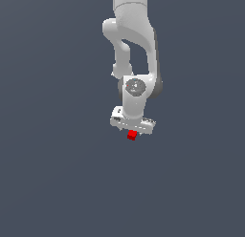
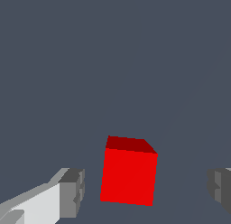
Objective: Pick up the red cube and move it to a goal position.
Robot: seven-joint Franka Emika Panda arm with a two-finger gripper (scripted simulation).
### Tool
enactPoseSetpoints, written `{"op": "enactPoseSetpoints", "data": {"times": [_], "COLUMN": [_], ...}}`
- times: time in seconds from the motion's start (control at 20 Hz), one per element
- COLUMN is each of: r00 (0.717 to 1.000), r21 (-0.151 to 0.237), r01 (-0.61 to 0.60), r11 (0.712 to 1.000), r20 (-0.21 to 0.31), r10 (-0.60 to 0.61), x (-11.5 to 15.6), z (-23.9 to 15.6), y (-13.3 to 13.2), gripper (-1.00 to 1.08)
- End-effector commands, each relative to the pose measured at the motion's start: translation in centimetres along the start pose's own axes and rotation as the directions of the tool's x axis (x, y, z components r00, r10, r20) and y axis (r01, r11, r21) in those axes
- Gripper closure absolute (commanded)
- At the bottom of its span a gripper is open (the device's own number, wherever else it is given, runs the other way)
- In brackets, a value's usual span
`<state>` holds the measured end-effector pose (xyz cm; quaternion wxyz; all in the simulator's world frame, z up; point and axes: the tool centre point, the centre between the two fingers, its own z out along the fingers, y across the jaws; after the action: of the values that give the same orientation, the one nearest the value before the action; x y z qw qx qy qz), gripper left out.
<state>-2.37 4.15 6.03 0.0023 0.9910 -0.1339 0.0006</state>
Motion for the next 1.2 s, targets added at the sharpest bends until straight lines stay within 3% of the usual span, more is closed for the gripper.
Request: {"op": "enactPoseSetpoints", "data": {"times": [0.0, 0.65, 0.7, 1.15], "r00": [0.999, 0.994, 0.994, 0.994], "r21": [0.001, 0.004, 0.004, 0.004], "r01": [-0.04, -0.105, -0.105, -0.105], "r11": [0.999, 0.994, 0.994, 0.994], "r20": [0.0, 0.002, 0.002, 0.002], "r10": [0.04, 0.105, 0.105, 0.105], "x": [-0.3, -0.6, -0.6, -0.6], "z": [1.5, 4.0, 4.0, 4.0], "y": [-0.3, -1.0, -1.0, -1.0], "gripper": [-0.92, -0.92, 1.08, 1.08]}}
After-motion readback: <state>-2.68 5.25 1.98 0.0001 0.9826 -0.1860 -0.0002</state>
